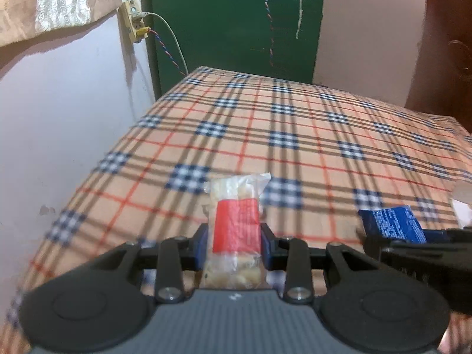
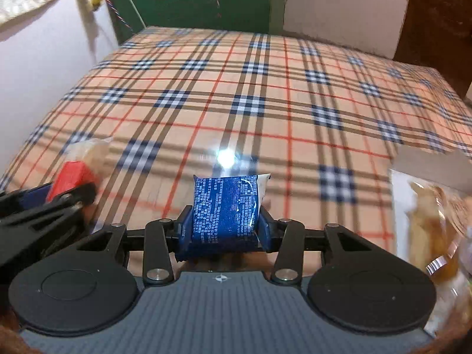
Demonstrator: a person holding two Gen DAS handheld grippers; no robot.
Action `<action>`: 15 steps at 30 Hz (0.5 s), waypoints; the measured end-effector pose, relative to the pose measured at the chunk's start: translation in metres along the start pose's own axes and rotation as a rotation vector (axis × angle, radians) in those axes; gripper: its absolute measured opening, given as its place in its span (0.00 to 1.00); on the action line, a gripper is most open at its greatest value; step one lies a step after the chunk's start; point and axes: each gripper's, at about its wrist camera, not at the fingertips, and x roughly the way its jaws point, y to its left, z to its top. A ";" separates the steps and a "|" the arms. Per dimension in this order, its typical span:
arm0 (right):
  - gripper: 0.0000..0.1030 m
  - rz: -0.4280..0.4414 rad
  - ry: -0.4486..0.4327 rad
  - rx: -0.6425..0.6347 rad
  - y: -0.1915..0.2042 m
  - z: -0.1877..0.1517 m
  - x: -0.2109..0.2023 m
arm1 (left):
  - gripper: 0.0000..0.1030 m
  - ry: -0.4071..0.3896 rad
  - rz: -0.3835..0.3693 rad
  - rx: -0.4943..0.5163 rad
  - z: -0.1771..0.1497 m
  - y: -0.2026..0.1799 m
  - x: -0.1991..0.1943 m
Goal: Organize snacks
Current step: 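Carry the bread roll and blue snack over the white box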
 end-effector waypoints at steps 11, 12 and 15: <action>0.53 0.001 -0.164 -0.027 -0.024 -0.040 -0.121 | 0.32 -0.024 -0.023 -0.031 -0.025 -0.026 -0.082; 0.53 0.001 -0.179 -0.024 -0.027 -0.044 -0.132 | 0.32 -0.029 -0.022 -0.031 -0.026 -0.028 -0.088; 0.53 0.000 -0.212 -0.021 -0.037 -0.054 -0.157 | 0.32 -0.035 -0.033 -0.036 -0.029 -0.036 -0.106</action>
